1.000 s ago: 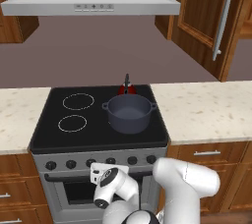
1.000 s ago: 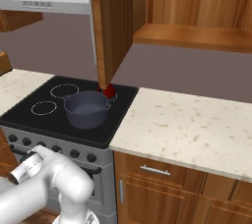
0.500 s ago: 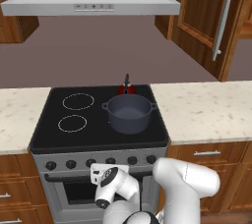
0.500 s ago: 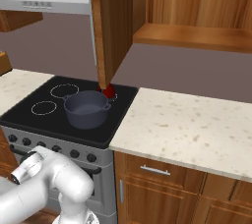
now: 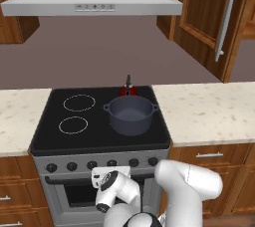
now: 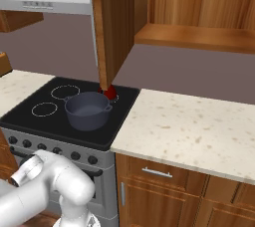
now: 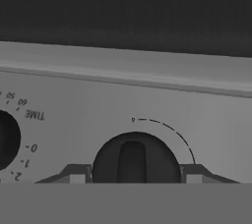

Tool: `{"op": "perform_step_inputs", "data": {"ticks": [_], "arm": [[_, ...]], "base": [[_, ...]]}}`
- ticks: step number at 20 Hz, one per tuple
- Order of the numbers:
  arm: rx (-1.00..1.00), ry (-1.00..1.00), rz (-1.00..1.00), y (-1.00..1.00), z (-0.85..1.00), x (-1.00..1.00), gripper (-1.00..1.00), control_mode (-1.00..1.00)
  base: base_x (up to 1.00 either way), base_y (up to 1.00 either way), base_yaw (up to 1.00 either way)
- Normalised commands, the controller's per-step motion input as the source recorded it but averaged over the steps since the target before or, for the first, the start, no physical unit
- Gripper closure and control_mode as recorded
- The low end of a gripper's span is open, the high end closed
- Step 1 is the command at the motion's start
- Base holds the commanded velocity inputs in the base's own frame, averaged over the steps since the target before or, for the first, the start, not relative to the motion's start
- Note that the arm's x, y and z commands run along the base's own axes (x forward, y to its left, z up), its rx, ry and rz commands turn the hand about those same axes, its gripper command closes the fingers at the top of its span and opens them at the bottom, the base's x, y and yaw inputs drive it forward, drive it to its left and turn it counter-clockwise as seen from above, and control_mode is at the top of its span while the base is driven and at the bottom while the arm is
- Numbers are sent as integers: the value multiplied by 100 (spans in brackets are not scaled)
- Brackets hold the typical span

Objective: Pick the kettle from the cabinet and place it on a stove burner. Then pick the pot from the counter and place it on another stove burner. Finally, turn both burners on.

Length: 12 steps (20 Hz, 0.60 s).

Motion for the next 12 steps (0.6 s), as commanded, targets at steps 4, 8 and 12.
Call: {"op": "perform_step_inputs", "data": {"ticks": [4,8,12], "arm": [[-20,4,0,0,4,0,100,-100],[-20,6,0,0,8,0,100,-100],[-21,6,0,0,8,0,100,-100]], "base": [[0,0,0],[0,0,0],[0,0,0]]}}
